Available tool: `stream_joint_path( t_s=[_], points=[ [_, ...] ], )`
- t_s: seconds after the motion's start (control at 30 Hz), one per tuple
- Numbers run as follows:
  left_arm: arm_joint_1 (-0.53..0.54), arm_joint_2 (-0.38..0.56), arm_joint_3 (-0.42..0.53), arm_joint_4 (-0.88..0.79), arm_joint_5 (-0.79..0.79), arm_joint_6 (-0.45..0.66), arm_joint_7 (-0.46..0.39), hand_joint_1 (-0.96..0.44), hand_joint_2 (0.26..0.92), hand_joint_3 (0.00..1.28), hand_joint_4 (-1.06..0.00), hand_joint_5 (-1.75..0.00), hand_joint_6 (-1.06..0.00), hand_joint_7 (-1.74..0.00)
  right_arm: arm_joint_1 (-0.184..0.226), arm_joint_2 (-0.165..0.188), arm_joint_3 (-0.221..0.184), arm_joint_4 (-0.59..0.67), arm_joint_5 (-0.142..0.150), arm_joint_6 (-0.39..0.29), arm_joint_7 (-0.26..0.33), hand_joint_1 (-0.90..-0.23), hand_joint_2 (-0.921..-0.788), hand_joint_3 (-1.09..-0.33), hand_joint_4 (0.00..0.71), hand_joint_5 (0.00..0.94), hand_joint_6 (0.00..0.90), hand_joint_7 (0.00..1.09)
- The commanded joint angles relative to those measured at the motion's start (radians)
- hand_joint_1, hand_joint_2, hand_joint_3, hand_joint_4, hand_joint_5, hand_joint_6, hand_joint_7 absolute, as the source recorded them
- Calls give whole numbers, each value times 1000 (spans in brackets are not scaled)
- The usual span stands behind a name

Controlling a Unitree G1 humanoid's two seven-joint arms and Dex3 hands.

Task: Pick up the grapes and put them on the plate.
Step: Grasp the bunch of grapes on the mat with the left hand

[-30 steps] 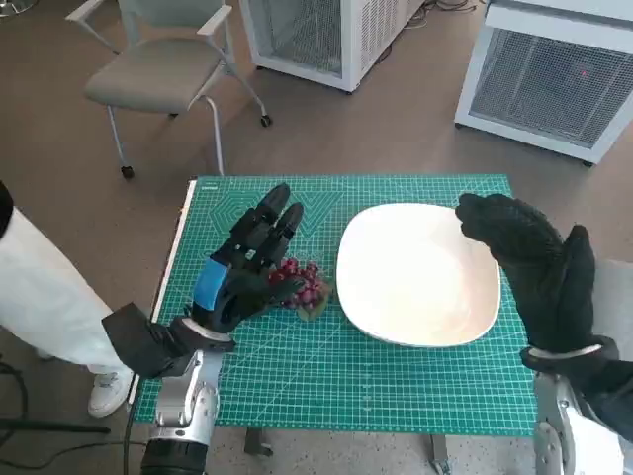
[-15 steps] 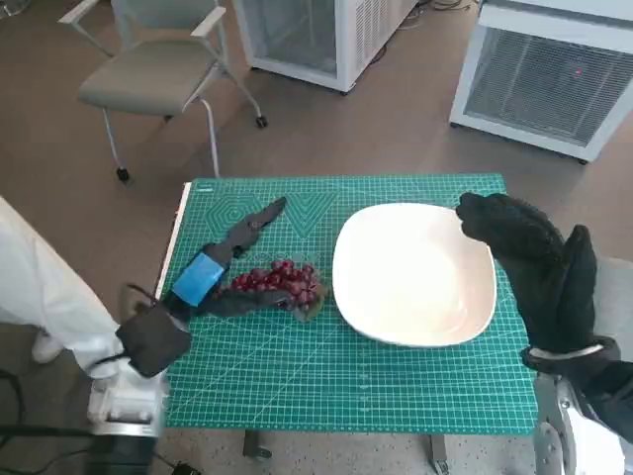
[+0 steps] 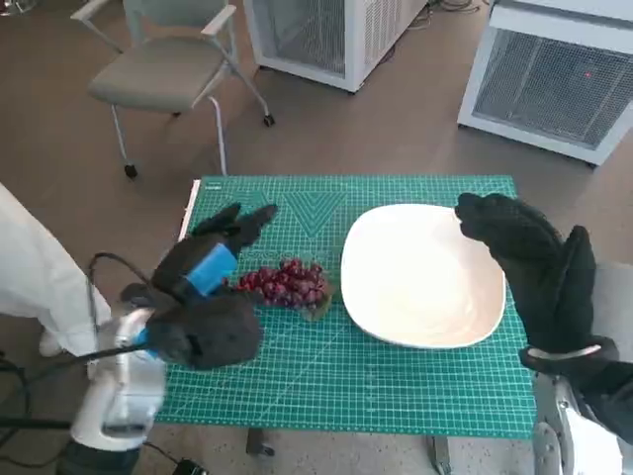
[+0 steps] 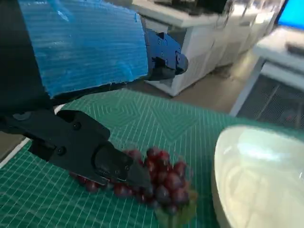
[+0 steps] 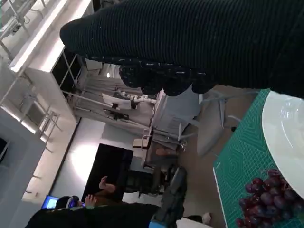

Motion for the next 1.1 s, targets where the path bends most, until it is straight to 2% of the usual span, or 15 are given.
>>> stream_joint_path(
  t_s=[0.03, 0.57, 1.1],
  points=[
    [-22, -2, -45, -11, 34, 48, -12, -135, 747, 0, -87, -7, -247, -12, 11, 1, 2, 10, -4, 5, 5, -545, -921, -595, 370, 158, 99, 870],
    [-118, -27, -167, 154, 77, 98, -1, -117, 751, 1, -127, -8, -272, -9, 15, -2, -7, 2, 5, 13, 2, -547, -921, -592, 369, 161, 99, 872],
    [-324, -100, -280, 569, 101, 85, 54, -101, 753, 1, -119, -1, -277, -4, 22, 3, -10, -8, 6, 20, -4, -536, -921, -592, 368, 162, 102, 867]
  ],
)
